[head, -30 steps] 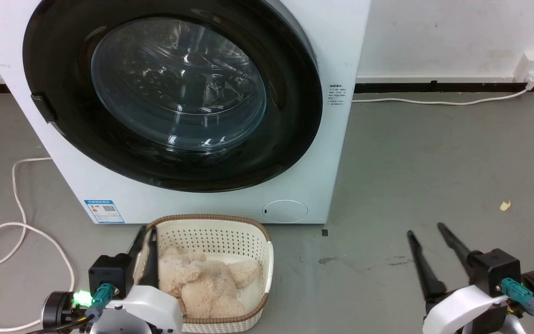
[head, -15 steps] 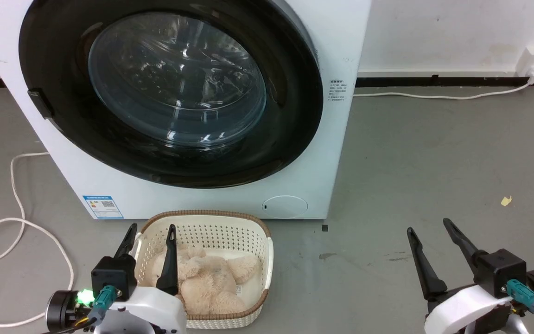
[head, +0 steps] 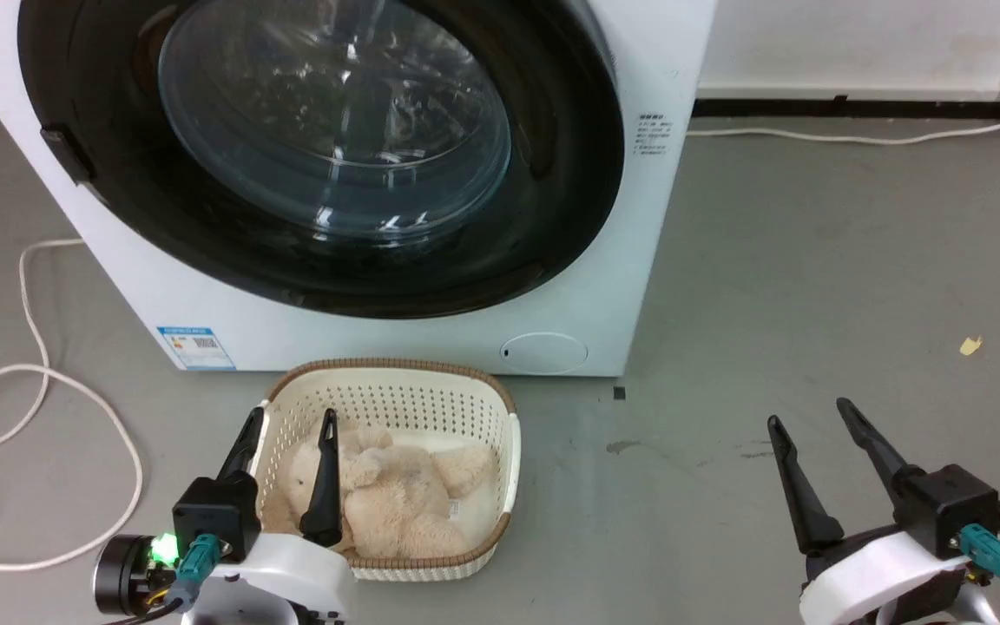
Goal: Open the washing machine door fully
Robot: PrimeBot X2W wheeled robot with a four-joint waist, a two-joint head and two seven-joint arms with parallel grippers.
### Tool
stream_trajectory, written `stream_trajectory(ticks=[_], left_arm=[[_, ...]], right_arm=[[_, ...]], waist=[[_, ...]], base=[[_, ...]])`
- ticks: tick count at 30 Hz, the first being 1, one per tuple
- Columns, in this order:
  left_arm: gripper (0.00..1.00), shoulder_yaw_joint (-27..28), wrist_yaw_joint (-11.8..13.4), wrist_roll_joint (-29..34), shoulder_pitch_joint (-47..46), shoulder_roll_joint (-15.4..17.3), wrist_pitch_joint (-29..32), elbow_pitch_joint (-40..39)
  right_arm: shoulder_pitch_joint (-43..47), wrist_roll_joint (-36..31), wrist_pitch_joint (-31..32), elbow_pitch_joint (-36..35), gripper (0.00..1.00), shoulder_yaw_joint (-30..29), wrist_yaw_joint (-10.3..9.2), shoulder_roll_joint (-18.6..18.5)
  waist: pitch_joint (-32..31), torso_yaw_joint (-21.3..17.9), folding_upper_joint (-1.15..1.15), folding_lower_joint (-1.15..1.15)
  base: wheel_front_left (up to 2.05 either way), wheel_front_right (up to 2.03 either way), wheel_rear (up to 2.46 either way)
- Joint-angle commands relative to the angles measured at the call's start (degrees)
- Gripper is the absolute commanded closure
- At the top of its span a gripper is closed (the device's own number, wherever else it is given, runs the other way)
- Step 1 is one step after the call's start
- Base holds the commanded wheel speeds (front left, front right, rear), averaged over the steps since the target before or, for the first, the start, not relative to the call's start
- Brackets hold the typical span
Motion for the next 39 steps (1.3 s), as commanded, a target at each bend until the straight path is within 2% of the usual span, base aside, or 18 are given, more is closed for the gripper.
stream_trajectory(ticks=[1,2,3,4,5,15,25,32,39], left_arm=[[0.0,-0.2,0.3,-0.3,-0.8,0.0,-0.6,-0.4],[0.0,-0.4,0.4,-0.4,-0.9,0.0,-0.7,-0.4],[0.0,-0.5,0.4,-0.5,-1.1,0.0,-0.8,-0.4],[0.0,-0.7,0.5,-0.6,-1.2,0.0,-0.9,-0.5],[0.0,-0.8,0.6,-0.7,-1.3,0.0,-1.0,-0.5],[0.0,-1.8,1.3,-2.0,-2.2,0.0,-2.2,-1.3],[0.0,-2.9,2.1,-3.1,-3.1,0.1,-3.4,-2.2],[0.0,-3.9,2.5,-3.8,-3.5,0.1,-4.3,-2.6],[0.0,-4.8,2.6,-4.3,-3.4,0.1,-5.1,-2.9]], right_arm=[[-0.9,0.2,-0.6,-0.5,0.0,-0.1,-0.02,-0.4],[-1.1,0.3,-0.7,-0.6,0.0,-0.1,-0.02,-0.6],[-1.4,0.6,-0.8,-0.6,0.47,-0.1,-0.02,-0.8],[-1.7,0.7,-0.9,-0.6,0.88,-0.1,-0.02,-1.1],[-2.0,1.0,-1.0,-0.6,1.0,-0.1,-0.02,-1.4],[-6.4,6.3,0.4,-1.6,1.0,0.6,-0.02,-4.7],[-14.5,17.8,5.6,-0.7,1.0,-0.2,-0.03,-6.5],[-21.4,25.9,10.7,2.2,1.0,-1.9,-0.03,-5.7],[-29.5,32.9,16.5,8.4,1.0,-5.6,-0.04,-4.1]], waist=[[0.5,0.3,0.0,0.0],[0.8,0.4,0.0,0.0],[1.1,0.6,0.0,0.0],[1.4,0.7,0.0,0.0],[1.7,0.9,0.0,0.0],[4.8,2.9,0.0,0.0],[8.5,5.5,0.0,0.0],[10.5,7.3,0.0,0.0],[11.9,9.0,0.0,0.0]], base=[[0.0,0.0,0.0],[0.0,0.0,0.0],[0.0,0.0,0.0],[0.0,0.0,0.0],[0.0,0.0,0.0],[0.0,0.0,0.0],[0.0,0.0,0.0],[0.0,0.0,0.0],[0.0,0.0,0.0]])
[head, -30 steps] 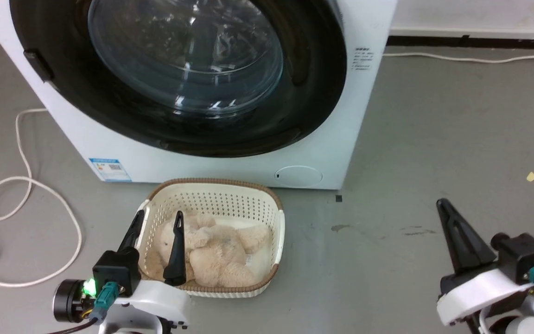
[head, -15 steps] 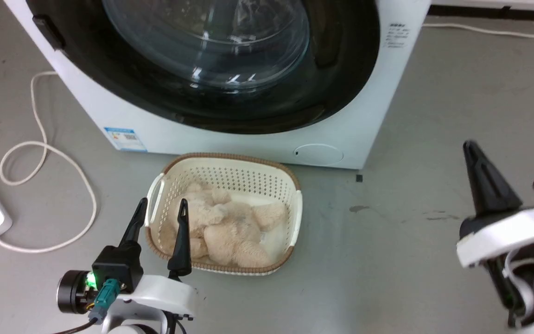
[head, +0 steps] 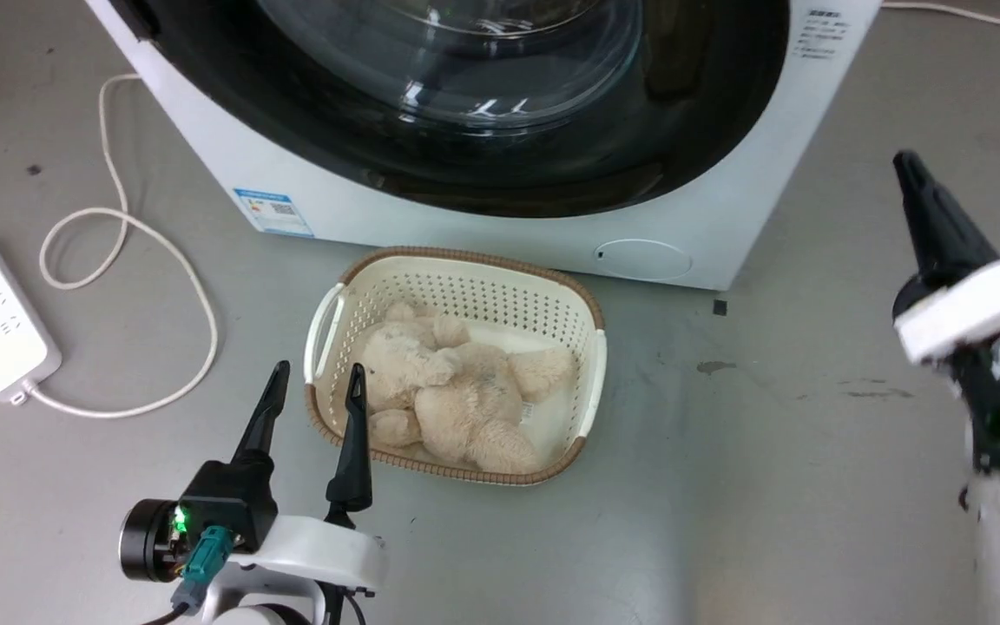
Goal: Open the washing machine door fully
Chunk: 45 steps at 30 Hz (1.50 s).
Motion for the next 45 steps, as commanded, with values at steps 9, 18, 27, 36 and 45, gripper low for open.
stream_trajectory(ticks=[9,18,27,36,45], left_arm=[[0.0,-1.5,0.5,-1.1,-1.1,0.1,-1.6,-0.6],[0.0,-3.3,1.2,-2.4,-2.1,0.1,-2.7,-1.1],[0.0,-5.1,2.2,-3.8,-3.1,0.1,-3.8,-1.5],[0.0,-6.0,3.1,-4.7,-3.9,0.1,-4.9,-2.0],[0.0,-5.6,3.5,-4.8,-4.1,0.1,-5.8,-2.1]], right_arm=[[-13.5,6.3,8.4,9.8,1.0,-5.4,-0.02,1.4],[-26.7,8.5,16.2,21.9,1.0,-11.3,-0.02,1.4],[-37.5,9.2,22.2,30.4,1.0,-16.4,-0.03,1.0],[-43.2,10.3,28.2,35.7,1.0,-20.8,-0.03,1.3],[-44.0,11.9,36.8,39.0,1.0,-24.1,-0.04,2.5]], waist=[[3.0,2.4,0.0,0.0],[6.1,4.6,0.0,0.0],[8.9,6.9,0.0,0.0],[11.1,8.3,0.0,0.0],[10.6,8.3,0.0,0.0]], base=[[0.0,0.0,0.0],[0.0,0.0,0.0],[0.0,0.0,0.0],[0.0,0.0,0.0],[0.0,0.0,0.0]])
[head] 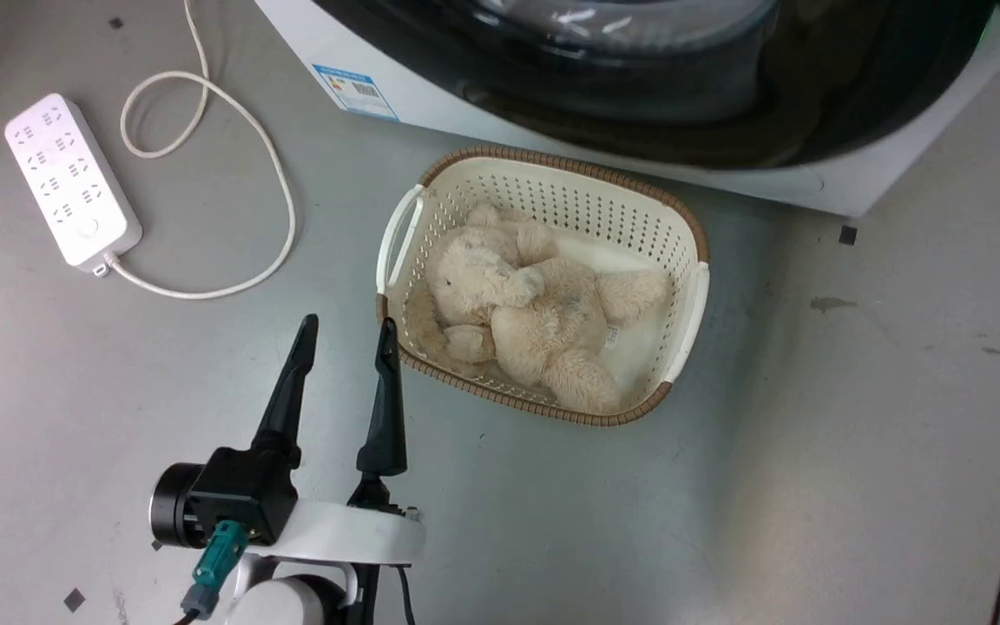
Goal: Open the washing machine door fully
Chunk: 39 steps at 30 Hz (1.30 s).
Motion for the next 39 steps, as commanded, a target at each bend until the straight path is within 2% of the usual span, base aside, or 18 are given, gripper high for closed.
stream_trajectory(ticks=[1,10,14,19,26,32,37,38,39], left_arm=[[0.0,0.0,0.4,-0.2,-0.6,0.1,-0.5,-0.2],[0.0,2.0,-0.5,0.7,0.8,0.1,-1.6,0.3],[0.0,2.8,-1.2,1.1,2.0,0.1,-1.8,0.8],[0.0,3.5,-2.3,1.7,3.6,0.1,-1.8,1.7],[0.0,4.0,-3.2,2.4,5.6,0.1,-1.8,2.4],[0.0,3.8,-3.9,2.7,7.4,0.1,-1.8,2.7],[0.0,4.2,-4.2,2.6,8.4,0.1,-1.8,2.9],[0.0,4.2,-4.3,2.6,8.5,0.1,-1.8,2.9],[0.0,4.3,-4.4,2.5,8.5,0.1,-1.8,3.0]], right_arm=[[-0.3,1.1,1.2,1.2,1.0,-0.2,0.07,1.5],[7.3,5.4,10.0,0.2,1.0,-2.5,0.07,3.3],[11.9,9.1,13.0,-0.4,1.0,-1.1,0.07,3.5],[17.6,17.2,14.1,0.5,1.0,6.9,0.07,3.5],[26.3,30.1,12.5,-1.2,1.0,23.7,0.07,3.6],[33.1,39.0,7.6,-5.3,1.0,37.1,0.07,3.6],[35.0,42.5,2.9,-6.7,1.0,42.5,0.07,3.6],[35.0,42.6,1.5,-6.8,0.96,42.7,0.07,3.6],[34.9,42.4,0.0,-7.0,0.31,42.8,0.07,3.6]], waist=[[-0.5,-0.1,0.0,0.0],[-6.2,-0.2,0.0,0.0],[-9.2,-0.3,0.0,0.0],[-12.7,-0.4,0.0,0.0],[-16.2,-0.1,0.0,0.0],[-18.2,0.2,0.0,0.0],[-18.9,-0.1,0.0,0.0],[-18.9,-0.3,0.0,0.0],[-19.0,-0.6,0.0,0.0]], base=[[0.0,0.0,0.0],[0.0,0.0,0.0],[0.0,0.0,0.0],[0.0,0.0,0.0],[0.0,0.0,0.0],[0.0,0.0,0.0],[0.0,0.0,0.0],[0.0,0.0,0.0],[0.0,0.0,0.0]])
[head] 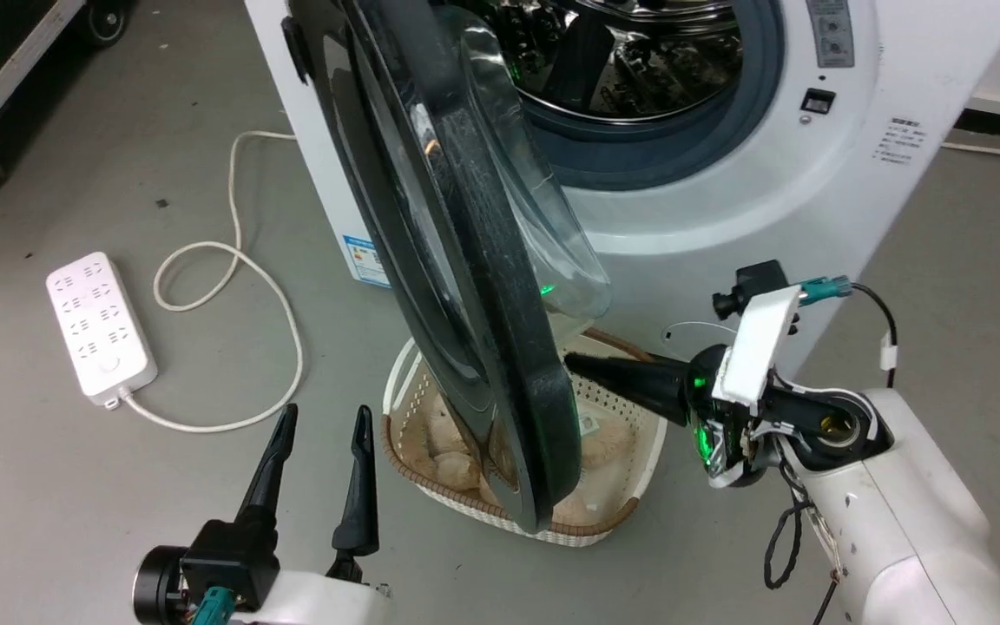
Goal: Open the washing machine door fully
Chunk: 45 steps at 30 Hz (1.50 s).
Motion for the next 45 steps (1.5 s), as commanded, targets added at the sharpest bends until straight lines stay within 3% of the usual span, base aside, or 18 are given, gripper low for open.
stream_trajectory(ticks=[1,4,7,12,15,17,20,24,27,29,33,37,45], left_arm=[[0.0,0.3,-0.3,0.2,0.5,0.1,-0.3,0.1],[0.0,0.3,-0.8,0.1,0.1,0.1,-0.3,0.3],[0.0,0.5,-0.9,-0.6,-0.4,0.1,-0.3,0.4],[0.0,2.0,-1.2,-1.1,-0.8,0.1,-0.3,1.3],[0.0,3.3,-1.5,-1.3,-0.4,0.1,-0.3,1.7],[0.0,4.3,-1.8,-1.1,0.2,0.1,-0.3,1.9],[0.0,6.0,-2.5,-1.0,1.0,0.1,-0.3,2.1],[0.0,6.8,-3.1,-1.2,2.1,0.1,-0.3,1.7],[0.0,7.2,-3.3,-1.2,2.6,0.1,-0.3,1.5],[0.0,7.3,-3.4,-1.2,2.6,0.1,-0.3,1.3],[0.0,7.4,-3.6,-1.1,2.5,0.1,-0.3,1.3],[0.0,7.3,-3.9,-0.4,2.2,0.1,-0.3,1.5],[0.0,7.2,-3.9,0.1,1.7,0.1,-0.3,2.4]], right_arm=[[0.8,-0.3,-1.3,-0.5,0.0,-0.1,0.06,0.1],[1.1,-2.8,-6.8,-3.2,0.0,-1.3,0.06,-0.7],[2.3,-9.9,-18.6,-11.4,0.0,-2.1,0.06,-3.8],[7.7,-27.9,-42.0,-25.1,0.0,1.8,0.06,-13.4],[12.1,-42.9,-55.3,-26.7,0.0,4.3,0.06,-19.6],[15.4,-51.3,-61.2,-25.6,0.0,2.5,0.06,-20.4],[20.9,-62.0,-63.8,-26.1,0.0,-2.2,0.06,-18.0],[29.5,-75.1,-64.6,-31.5,0.0,-10.4,0.06,-10.6],[35.2,-81.3,-64.6,-37.2,0.0,-14.4,0.06,-4.1],[38.4,-84.4,-64.7,-40.2,0.0,-15.6,0.06,-1.8],[43.0,-86.9,-64.7,-43.3,0.0,-17.3,0.06,-0.1],[44.7,-83.1,-64.7,-43.8,0.0,-17.5,0.06,0.0],[44.6,-82.4,-64.7,-43.9,0.0,-17.3,0.06,0.0]], waist=[[-0.2,-0.5,0.0,0.0],[-0.7,-1.6,0.0,0.0],[-1.1,-3.0,0.0,0.0],[-3.1,-5.7,0.0,0.0],[-4.6,-7.2,0.0,0.0],[-5.5,-8.3,0.0,0.0],[-6.5,-9.7,0.0,0.0],[-6.7,-11.0,0.0,0.0],[-6.5,-11.7,0.0,0.0],[-6.1,-12.0,0.0,0.0],[-5.7,-12.7,0.0,0.0],[-5.0,-13.4,0.0,0.0],[-4.1,-13.8,0.0,0.0]], base=[[0.0,0.0,0.0],[0.0,0.0,0.0],[0.0,0.0,0.0],[0.0,0.0,0.0],[0.0,0.0,0.0],[0.0,0.0,0.0],[0.0,0.0,0.0],[0.0,0.0,0.0],[0.0,0.0,0.0],[0.0,0.0,0.0],[0.0,0.0,0.0],[0.0,0.0,0.0],[0.0,0.0,0.0]])
